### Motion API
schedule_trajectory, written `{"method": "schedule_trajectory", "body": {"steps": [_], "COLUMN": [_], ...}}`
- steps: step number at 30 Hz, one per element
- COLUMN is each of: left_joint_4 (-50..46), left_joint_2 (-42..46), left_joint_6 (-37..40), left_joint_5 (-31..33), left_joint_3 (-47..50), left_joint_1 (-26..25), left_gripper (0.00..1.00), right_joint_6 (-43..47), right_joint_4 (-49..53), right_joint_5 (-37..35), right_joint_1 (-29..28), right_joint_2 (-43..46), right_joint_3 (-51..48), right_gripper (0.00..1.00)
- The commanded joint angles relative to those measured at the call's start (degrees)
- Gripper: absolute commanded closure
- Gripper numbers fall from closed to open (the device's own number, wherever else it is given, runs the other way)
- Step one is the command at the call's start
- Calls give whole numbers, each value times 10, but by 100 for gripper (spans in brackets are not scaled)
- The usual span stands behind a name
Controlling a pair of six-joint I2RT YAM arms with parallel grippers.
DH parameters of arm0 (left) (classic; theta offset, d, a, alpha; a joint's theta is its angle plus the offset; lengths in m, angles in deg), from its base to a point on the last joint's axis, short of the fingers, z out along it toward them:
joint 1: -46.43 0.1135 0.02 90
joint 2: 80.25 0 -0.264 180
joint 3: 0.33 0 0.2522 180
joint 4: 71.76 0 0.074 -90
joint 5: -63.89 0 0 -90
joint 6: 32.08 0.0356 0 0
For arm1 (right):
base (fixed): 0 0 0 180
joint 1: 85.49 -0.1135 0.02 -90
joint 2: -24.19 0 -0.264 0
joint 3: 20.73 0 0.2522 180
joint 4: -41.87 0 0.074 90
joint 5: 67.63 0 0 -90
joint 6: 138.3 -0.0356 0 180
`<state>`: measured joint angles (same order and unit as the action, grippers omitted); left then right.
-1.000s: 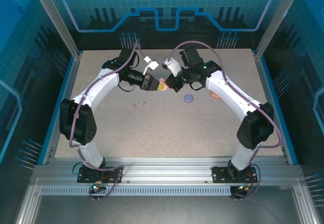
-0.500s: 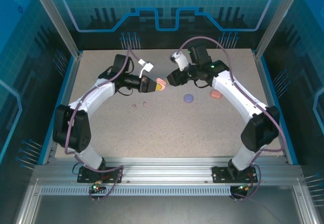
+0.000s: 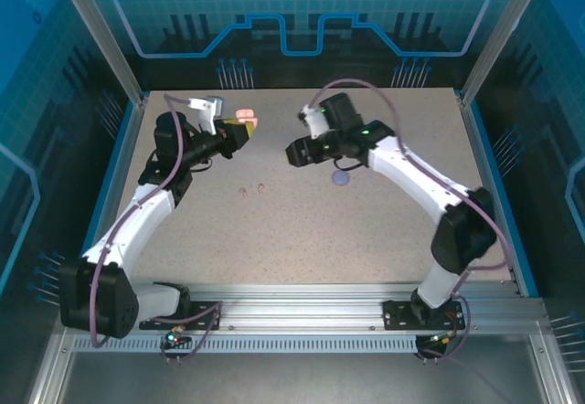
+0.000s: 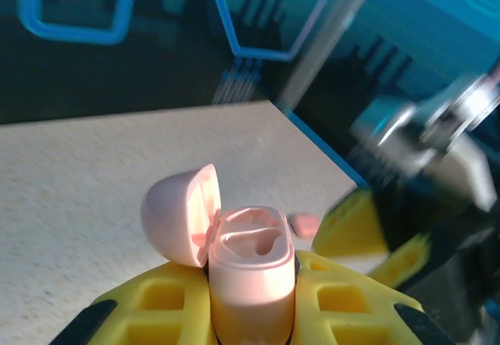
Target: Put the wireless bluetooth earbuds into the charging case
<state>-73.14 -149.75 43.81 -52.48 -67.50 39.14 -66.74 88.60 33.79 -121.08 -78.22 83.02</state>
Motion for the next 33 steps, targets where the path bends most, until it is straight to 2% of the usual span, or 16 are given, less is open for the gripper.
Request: {"method": "schedule_trajectory", "body": {"steps": [1,11,22,27,33], "left_joint_4": [32,21,20,21,27], "left_joint_2": [31,58,72,74,74], "left_joint_6": [-19,-58,-96,-105,-111], "left_joint_5": [119,249,247,235,232], "left_joint_3": [19,34,38,42,49], "left_joint_1": [0,22,61,69,72], "left_gripper": [100,100,100,100,100], "right_joint_6": [-62,-69,-39,-33,-33], "right_joint_4": [31,78,167,175,179], "right_joint_5": [-53,-75,-170,-212,-213], "right_joint_1": [-42,-104,-148,-157,-160], "right_joint_2": [-62,-251,-435,-482,-506], "right_joint_3": [53,226,464,517,537], "right_gripper": [39,51,55,57,60]}}
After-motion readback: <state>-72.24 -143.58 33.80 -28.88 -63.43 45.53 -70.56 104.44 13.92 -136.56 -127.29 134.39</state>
